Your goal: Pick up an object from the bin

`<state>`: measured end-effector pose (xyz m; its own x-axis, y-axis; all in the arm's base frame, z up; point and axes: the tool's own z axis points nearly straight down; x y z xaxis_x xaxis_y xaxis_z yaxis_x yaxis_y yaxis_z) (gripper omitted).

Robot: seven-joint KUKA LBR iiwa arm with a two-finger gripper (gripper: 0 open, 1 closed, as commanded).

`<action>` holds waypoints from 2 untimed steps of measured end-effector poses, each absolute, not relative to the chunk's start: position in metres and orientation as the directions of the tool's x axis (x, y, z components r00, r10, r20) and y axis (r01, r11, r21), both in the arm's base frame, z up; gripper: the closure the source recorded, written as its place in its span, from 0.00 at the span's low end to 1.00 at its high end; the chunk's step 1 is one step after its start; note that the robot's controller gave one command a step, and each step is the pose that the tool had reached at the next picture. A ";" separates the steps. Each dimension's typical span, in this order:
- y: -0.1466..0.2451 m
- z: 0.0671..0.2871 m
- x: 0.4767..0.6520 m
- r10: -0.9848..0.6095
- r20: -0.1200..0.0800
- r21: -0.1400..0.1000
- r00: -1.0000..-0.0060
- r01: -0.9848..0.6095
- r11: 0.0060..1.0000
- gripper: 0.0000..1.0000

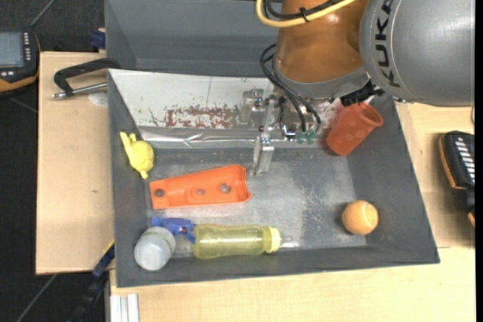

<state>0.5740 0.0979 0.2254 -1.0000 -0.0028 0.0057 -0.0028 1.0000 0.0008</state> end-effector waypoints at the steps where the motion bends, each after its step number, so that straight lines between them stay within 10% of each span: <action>1: 0.097 0.231 0.575 -0.001 -0.003 0.002 -1.000 -0.001 1.000 0.00; 2: 0.121 0.182 0.565 -0.028 -0.005 0.002 -1.000 -0.028 1.000 0.00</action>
Offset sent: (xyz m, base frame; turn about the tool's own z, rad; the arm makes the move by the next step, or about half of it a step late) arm -0.0208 0.0440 -0.0901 -0.0490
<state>0.5653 0.1209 0.1821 -0.9996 -0.0279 -0.0053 -0.0279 0.9996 0.0022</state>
